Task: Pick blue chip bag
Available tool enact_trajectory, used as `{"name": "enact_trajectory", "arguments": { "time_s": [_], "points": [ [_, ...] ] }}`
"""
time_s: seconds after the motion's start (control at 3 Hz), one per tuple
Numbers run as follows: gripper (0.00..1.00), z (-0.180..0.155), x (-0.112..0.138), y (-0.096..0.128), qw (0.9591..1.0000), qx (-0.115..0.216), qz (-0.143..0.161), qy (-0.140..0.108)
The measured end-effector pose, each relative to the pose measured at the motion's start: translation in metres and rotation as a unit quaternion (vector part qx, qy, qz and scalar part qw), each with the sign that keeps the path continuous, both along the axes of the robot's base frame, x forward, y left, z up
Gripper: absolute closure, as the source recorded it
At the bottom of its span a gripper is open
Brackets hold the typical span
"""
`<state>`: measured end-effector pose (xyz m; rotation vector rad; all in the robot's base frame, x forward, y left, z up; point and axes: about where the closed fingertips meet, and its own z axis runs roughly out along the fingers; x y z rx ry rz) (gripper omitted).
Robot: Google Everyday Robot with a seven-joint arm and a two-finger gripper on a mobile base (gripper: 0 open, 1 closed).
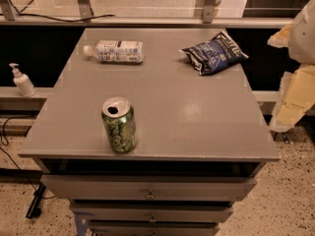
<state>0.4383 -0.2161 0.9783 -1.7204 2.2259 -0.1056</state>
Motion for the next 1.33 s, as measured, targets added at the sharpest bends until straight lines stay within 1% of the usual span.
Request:
{"name": "enact_trajectory", "arguments": {
  "time_s": [0.33, 0.67, 1.0, 1.33],
  "points": [
    [0.00, 0.000, 0.000, 0.000, 1.0000, 0.000, 0.000, 0.000],
    [0.00, 0.001, 0.007, 0.002, 0.9999, 0.010, 0.001, -0.012],
    [0.00, -0.015, 0.042, 0.011, 0.9989, 0.029, -0.001, -0.036],
    [0.00, -0.029, 0.099, 0.015, 0.9946, 0.061, -0.008, -0.084]
  ]
}}
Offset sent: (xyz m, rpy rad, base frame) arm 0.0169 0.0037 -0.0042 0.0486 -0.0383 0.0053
